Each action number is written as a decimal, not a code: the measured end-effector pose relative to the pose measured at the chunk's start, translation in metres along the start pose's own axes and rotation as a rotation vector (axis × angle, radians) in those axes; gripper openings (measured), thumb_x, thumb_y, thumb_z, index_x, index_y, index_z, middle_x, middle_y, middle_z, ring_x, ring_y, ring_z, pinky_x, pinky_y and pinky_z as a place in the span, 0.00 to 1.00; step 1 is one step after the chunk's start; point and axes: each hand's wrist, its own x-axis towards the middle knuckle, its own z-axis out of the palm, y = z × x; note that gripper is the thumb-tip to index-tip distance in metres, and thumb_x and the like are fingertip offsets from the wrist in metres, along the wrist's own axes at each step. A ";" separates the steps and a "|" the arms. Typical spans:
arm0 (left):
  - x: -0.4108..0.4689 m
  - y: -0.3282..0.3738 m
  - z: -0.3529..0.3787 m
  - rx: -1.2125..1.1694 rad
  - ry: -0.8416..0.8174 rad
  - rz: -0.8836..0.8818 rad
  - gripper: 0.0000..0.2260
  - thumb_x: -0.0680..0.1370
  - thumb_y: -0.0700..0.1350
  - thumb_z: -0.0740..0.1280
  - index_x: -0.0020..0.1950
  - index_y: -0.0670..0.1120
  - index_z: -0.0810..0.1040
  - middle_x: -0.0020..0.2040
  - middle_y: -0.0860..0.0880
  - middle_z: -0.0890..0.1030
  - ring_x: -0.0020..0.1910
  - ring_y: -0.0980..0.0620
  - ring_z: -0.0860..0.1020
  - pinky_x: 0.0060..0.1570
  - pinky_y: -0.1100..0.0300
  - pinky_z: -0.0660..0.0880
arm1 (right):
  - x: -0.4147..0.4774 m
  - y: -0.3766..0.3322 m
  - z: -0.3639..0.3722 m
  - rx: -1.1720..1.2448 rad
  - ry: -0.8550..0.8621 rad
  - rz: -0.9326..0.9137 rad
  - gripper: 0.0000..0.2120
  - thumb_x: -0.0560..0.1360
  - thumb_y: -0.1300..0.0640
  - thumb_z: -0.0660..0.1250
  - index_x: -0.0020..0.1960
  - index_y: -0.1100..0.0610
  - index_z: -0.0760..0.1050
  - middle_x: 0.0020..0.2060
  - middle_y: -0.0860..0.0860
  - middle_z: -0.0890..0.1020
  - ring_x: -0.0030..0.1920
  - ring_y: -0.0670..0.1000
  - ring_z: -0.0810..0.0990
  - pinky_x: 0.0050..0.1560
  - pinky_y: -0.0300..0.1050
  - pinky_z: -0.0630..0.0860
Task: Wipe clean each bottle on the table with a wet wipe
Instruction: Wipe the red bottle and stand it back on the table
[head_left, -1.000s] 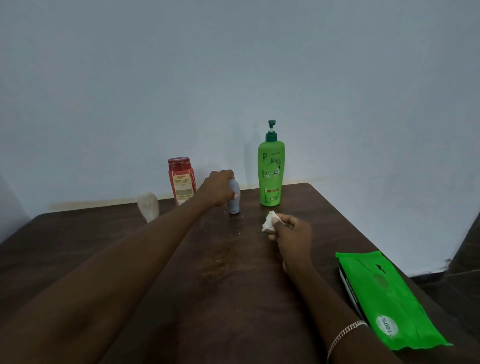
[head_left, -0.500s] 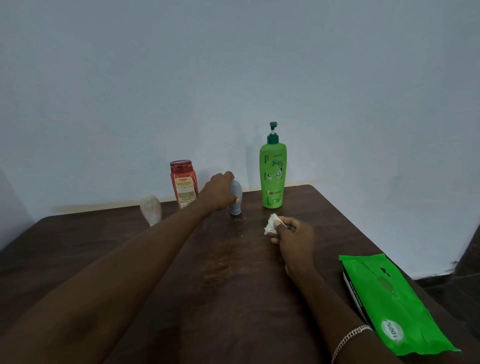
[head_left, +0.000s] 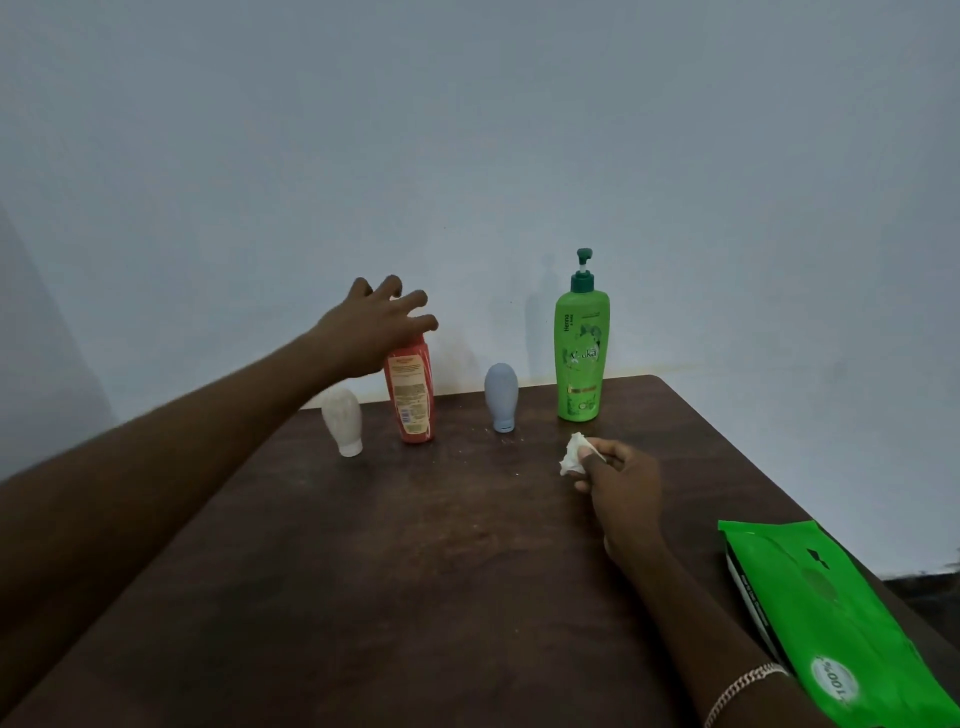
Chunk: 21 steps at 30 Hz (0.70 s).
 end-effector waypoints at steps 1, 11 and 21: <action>-0.001 -0.005 0.003 0.061 -0.017 0.039 0.33 0.76 0.41 0.72 0.77 0.54 0.62 0.76 0.46 0.64 0.73 0.41 0.64 0.64 0.43 0.70 | 0.000 -0.001 0.000 -0.006 -0.001 0.000 0.06 0.78 0.61 0.67 0.54 0.57 0.81 0.42 0.53 0.85 0.35 0.46 0.82 0.31 0.34 0.76; 0.005 -0.017 -0.004 0.235 -0.001 0.276 0.23 0.77 0.41 0.71 0.71 0.48 0.69 0.66 0.47 0.75 0.64 0.46 0.73 0.58 0.49 0.74 | 0.003 0.003 -0.001 -0.022 -0.028 -0.015 0.07 0.77 0.61 0.68 0.54 0.57 0.82 0.40 0.54 0.86 0.31 0.44 0.82 0.33 0.38 0.77; -0.054 -0.021 -0.016 -0.440 -0.144 0.044 0.23 0.73 0.52 0.77 0.66 0.50 0.78 0.53 0.53 0.79 0.51 0.54 0.75 0.48 0.57 0.75 | -0.005 -0.004 -0.002 0.020 -0.082 -0.014 0.07 0.77 0.62 0.69 0.54 0.61 0.82 0.41 0.56 0.86 0.34 0.45 0.82 0.32 0.36 0.77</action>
